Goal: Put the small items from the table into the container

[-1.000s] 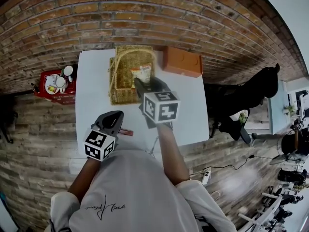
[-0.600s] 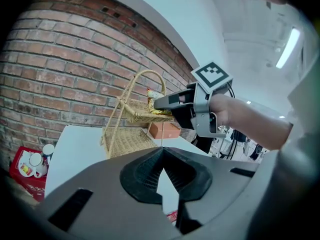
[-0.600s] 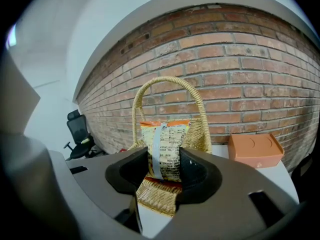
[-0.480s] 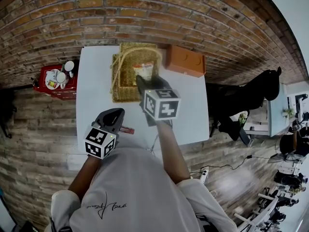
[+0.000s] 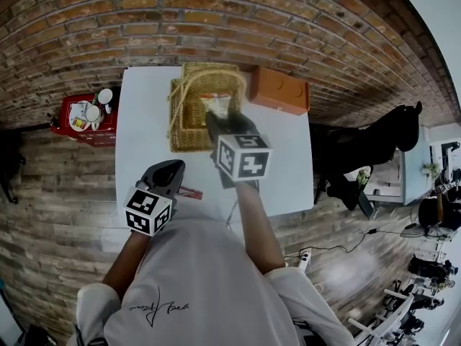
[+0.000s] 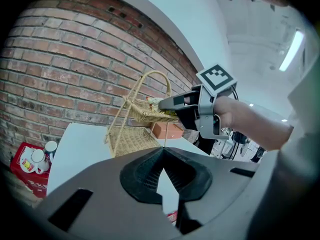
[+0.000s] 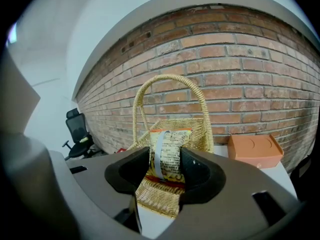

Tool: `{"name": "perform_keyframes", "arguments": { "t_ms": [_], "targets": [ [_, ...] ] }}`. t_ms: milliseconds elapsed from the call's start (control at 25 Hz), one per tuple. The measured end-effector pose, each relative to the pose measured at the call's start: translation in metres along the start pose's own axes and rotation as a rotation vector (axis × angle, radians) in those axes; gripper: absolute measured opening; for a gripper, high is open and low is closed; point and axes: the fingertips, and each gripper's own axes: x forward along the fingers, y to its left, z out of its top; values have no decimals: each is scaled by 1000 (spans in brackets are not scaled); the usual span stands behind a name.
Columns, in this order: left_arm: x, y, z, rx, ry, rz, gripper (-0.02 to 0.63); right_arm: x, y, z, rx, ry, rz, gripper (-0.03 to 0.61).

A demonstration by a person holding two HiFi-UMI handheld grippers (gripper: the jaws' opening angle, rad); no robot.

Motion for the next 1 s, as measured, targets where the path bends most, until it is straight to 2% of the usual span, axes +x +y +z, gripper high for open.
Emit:
{"name": "perform_keyframes", "arguments": {
  "t_ms": [1000],
  "targets": [
    [-5, -3, 1, -9, -6, -11, 9, -21, -3, 9, 16, -74, -30, 181]
  ]
}}
